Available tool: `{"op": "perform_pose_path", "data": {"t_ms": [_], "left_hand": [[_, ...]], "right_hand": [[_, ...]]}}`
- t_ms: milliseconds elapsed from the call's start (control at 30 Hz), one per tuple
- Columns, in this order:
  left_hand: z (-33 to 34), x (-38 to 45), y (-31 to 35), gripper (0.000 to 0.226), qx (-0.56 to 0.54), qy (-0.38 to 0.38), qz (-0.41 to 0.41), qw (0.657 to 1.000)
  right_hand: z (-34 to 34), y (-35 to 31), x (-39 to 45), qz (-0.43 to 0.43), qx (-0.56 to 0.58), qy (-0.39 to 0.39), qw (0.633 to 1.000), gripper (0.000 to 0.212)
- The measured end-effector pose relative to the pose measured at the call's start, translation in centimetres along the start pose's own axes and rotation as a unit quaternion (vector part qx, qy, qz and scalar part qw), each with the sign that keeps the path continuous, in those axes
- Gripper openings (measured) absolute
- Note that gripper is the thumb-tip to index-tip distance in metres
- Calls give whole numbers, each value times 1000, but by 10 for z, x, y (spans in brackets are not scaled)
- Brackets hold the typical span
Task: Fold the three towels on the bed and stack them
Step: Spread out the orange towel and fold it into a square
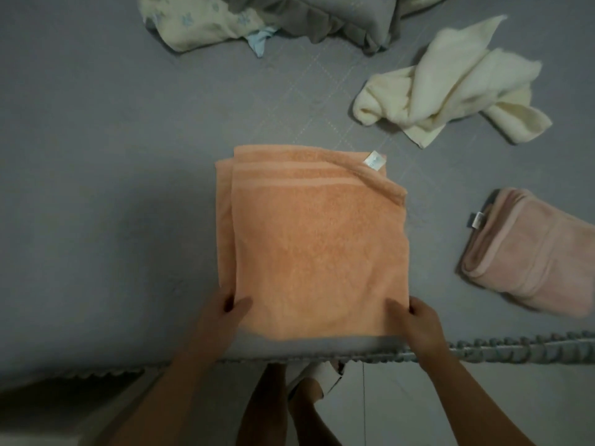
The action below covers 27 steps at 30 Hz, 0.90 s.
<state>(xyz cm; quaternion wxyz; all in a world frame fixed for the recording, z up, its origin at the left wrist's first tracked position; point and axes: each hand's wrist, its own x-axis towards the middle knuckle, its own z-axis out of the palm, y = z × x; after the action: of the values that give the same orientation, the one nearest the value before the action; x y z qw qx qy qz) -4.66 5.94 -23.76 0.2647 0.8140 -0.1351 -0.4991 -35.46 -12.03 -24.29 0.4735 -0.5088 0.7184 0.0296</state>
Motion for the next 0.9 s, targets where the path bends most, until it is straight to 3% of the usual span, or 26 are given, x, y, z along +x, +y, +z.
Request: {"op": "perform_pose_path", "data": {"t_ms": [67, 133, 233, 300, 367, 467, 633, 767, 900], "left_hand": [[-13, -17, -14, 9, -71, 64, -46, 994], [-20, -36, -34, 8, -93, 105, -54, 989], [-20, -57, -54, 6, 36, 17, -19, 999], [-19, -58, -59, 34, 133, -54, -25, 989], [-17, -47, -57, 29, 140, -24, -28, 989], [-16, -24, -29, 16, 51, 42, -31, 997], [-15, 38, 39, 41, -118, 76, 16, 990], [-24, 92, 77, 33, -143, 104, 47, 983], [-41, 129, 101, 24, -47, 151, 90, 983]], "right_hand": [[2, 19, -13, -22, 20, 20, 999, 16], [5, 34, -23, -38, 47, 36, 998, 24], [9, 46, -33, -51, 39, 12, 998, 22], [10, 47, -35, -60, 28, -3, 998, 12], [7, 38, -32, -63, 24, 3, 998, 24], [0, 11, -20, -75, 30, 14, 997, 34], [-10, -57, 26, -123, 38, 46, 991, 36], [-15, -121, 71, -138, 68, 105, 982, 35], [-13, -167, 101, -107, 112, 56, 986, 28]]}}
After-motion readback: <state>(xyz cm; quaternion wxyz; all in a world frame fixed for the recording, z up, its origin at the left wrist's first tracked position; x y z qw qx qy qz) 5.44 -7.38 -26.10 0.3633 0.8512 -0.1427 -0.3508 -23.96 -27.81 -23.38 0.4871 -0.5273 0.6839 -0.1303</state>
